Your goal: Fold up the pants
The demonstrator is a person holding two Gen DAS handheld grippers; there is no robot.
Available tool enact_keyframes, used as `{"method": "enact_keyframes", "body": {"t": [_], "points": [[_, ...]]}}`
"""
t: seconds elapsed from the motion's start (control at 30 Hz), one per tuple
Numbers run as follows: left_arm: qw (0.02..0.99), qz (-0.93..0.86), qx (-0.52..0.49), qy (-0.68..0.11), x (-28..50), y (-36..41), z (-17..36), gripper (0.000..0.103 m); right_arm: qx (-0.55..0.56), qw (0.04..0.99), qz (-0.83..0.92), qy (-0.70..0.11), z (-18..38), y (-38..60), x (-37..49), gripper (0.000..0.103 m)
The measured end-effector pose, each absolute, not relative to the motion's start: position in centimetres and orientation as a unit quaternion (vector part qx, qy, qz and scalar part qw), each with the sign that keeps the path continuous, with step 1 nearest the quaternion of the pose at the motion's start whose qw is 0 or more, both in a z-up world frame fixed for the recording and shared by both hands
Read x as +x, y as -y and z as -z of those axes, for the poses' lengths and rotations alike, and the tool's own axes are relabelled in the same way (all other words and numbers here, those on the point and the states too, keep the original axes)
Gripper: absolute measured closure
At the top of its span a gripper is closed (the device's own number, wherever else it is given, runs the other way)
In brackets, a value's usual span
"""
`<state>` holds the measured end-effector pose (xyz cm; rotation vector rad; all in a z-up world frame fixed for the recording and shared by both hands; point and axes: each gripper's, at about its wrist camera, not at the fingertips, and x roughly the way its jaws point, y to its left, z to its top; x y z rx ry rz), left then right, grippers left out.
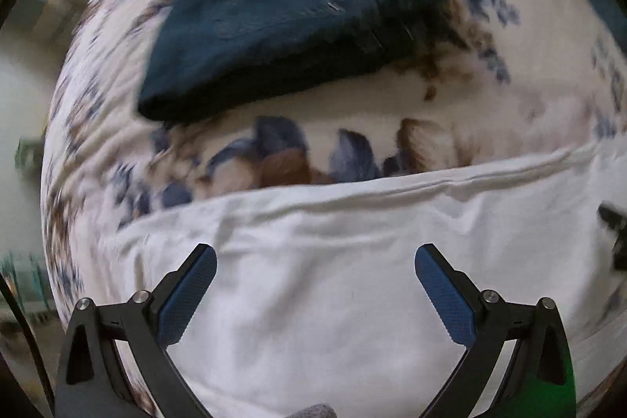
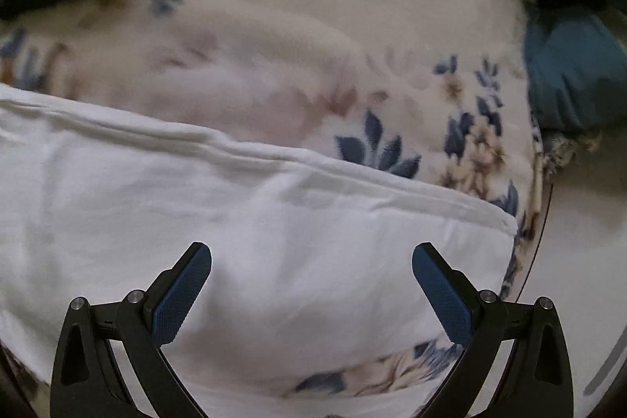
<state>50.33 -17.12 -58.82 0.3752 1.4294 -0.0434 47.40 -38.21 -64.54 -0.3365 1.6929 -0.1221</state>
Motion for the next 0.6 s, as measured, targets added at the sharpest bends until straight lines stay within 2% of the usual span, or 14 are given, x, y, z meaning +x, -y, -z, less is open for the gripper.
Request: {"method": "enact_keyframes", "body": {"t": [0.17, 0.4, 0.47, 0.5, 0.53, 0.6], "points": [[0.711, 0.054, 0.223, -0.665, 51.7, 18.0, 62.1, 0.000, -0.179, 0.616, 0.040, -0.766, 67.3, 40.6, 48.4, 0.000], [0.683, 0.098, 0.279, -0.668, 52.4, 19.1, 64.8, 0.000, -0.277, 0.602, -0.032, -0.748, 68.7, 39.3, 50.0, 0.002], [0.682, 0.116, 0.279, -0.667, 52.6, 19.1, 65.1, 0.002, -0.297, 0.598, -0.058, -0.742, 68.9, 38.2, 50.0, 0.015], [0.682, 0.139, 0.269, -0.666, 52.7, 18.9, 65.1, 0.012, -0.294, 0.592, -0.074, -0.747, 69.1, 37.7, 49.9, 0.029], [0.680, 0.158, 0.255, -0.669, 52.7, 18.7, 65.0, 0.029, -0.284, 0.590, -0.083, -0.752, 69.0, 37.5, 49.8, 0.038], [0.676, 0.195, 0.232, -0.672, 52.6, 18.4, 64.7, 0.050, -0.258, 0.591, -0.099, -0.758, 68.5, 37.1, 49.5, 0.065]]}}
